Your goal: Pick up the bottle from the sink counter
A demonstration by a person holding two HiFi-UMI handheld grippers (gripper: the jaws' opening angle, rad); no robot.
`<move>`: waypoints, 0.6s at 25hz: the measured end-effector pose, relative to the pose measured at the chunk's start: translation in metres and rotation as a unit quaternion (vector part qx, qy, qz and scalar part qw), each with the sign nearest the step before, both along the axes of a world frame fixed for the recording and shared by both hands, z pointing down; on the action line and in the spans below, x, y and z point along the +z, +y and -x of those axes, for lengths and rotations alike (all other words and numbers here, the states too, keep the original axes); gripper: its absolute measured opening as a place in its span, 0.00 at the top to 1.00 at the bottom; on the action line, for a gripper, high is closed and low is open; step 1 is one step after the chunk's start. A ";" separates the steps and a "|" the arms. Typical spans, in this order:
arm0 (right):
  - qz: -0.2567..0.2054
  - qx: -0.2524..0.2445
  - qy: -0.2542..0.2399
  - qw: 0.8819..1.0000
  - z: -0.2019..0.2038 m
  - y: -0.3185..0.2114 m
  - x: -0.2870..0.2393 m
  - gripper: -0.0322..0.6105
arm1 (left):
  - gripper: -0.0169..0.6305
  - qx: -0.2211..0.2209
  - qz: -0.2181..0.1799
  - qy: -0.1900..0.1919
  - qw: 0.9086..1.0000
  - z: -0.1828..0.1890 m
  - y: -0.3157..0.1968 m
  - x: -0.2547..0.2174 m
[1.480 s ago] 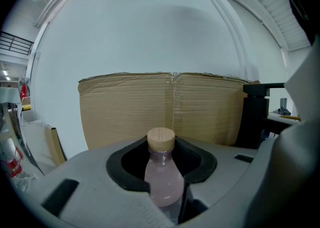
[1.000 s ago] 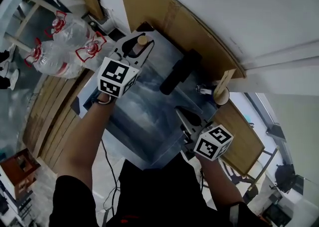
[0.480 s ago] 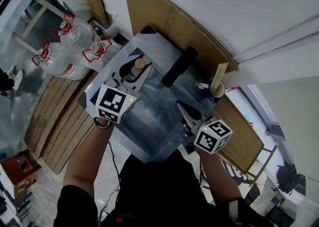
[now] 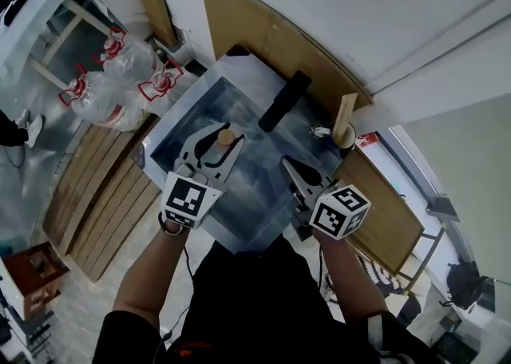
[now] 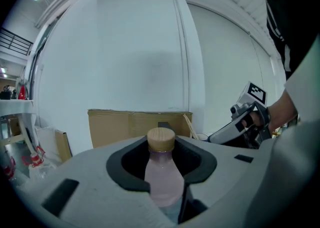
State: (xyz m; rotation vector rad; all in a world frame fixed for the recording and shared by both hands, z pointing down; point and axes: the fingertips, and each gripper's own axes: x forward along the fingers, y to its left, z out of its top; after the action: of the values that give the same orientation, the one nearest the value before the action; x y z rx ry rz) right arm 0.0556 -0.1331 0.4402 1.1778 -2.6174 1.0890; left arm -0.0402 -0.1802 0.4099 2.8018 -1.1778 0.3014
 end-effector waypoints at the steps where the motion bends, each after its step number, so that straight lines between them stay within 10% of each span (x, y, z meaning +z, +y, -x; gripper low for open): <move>1: -0.002 -0.001 0.001 1.000 0.000 0.001 -0.001 0.94 | 0.76 -0.001 0.002 0.003 1.000 0.001 0.005 0.000; 15: -0.014 -0.004 0.007 1.000 0.002 0.007 -0.014 0.94 | 0.76 -0.009 0.035 0.024 0.999 0.006 0.059 0.008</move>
State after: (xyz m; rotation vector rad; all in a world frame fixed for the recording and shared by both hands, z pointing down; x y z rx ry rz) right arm 0.0535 -0.1265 0.4260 1.1749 -2.6330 1.0407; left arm -0.0464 -0.1214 0.4178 2.7209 -1.1582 0.2677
